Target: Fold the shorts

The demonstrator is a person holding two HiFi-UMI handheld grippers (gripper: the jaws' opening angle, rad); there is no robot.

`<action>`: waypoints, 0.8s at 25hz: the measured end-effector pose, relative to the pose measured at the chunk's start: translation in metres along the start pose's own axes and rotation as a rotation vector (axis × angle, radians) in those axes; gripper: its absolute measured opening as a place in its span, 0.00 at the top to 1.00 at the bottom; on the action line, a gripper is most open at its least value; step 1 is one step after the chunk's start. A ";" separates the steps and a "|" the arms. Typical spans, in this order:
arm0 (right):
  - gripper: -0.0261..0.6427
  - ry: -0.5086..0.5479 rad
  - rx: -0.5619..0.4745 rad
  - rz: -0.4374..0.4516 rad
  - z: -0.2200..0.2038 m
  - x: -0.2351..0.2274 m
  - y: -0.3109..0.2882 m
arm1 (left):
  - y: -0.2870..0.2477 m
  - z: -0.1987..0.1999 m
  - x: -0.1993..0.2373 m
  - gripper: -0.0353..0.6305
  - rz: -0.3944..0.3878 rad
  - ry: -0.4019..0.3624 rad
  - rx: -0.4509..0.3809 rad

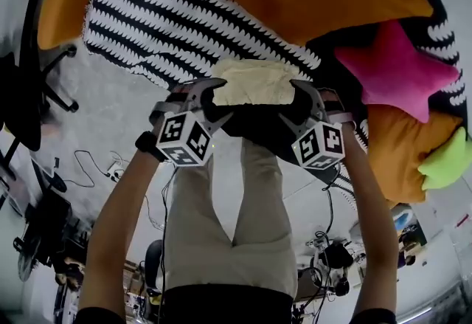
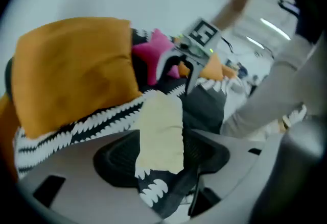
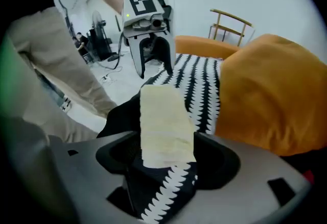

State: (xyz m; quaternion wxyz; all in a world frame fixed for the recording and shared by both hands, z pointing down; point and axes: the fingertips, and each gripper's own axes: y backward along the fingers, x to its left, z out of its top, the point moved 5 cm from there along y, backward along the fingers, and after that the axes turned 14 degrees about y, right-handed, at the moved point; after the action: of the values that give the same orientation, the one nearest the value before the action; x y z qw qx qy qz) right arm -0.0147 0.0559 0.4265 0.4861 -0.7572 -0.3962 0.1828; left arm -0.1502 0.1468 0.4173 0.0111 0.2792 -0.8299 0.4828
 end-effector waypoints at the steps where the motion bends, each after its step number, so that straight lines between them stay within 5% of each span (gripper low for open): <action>1: 0.43 0.034 0.004 0.010 0.003 0.012 -0.013 | -0.016 -0.010 -0.011 0.51 -0.007 -0.123 0.058; 4: 0.39 0.109 0.052 -0.022 -0.006 0.023 -0.057 | -0.064 -0.040 -0.012 0.45 0.032 -0.308 0.164; 7: 0.36 0.109 0.062 0.046 -0.021 0.022 -0.086 | -0.093 -0.067 -0.002 0.43 0.002 -0.339 0.249; 10: 0.36 0.112 0.023 0.125 -0.028 0.009 -0.102 | -0.106 -0.069 0.010 0.42 -0.010 -0.389 0.227; 14: 0.35 0.078 0.025 0.191 -0.026 0.017 -0.097 | -0.100 -0.074 -0.005 0.39 -0.027 -0.343 0.228; 20: 0.34 0.148 0.084 0.077 -0.033 0.007 -0.086 | -0.094 -0.097 0.015 0.29 -0.003 -0.456 0.329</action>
State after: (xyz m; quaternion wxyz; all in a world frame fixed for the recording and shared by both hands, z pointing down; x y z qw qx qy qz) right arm -0.0247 0.0607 0.5181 0.5381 -0.7621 -0.3218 0.1614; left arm -0.1424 0.1825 0.5481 -0.2207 0.3799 -0.7211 0.5357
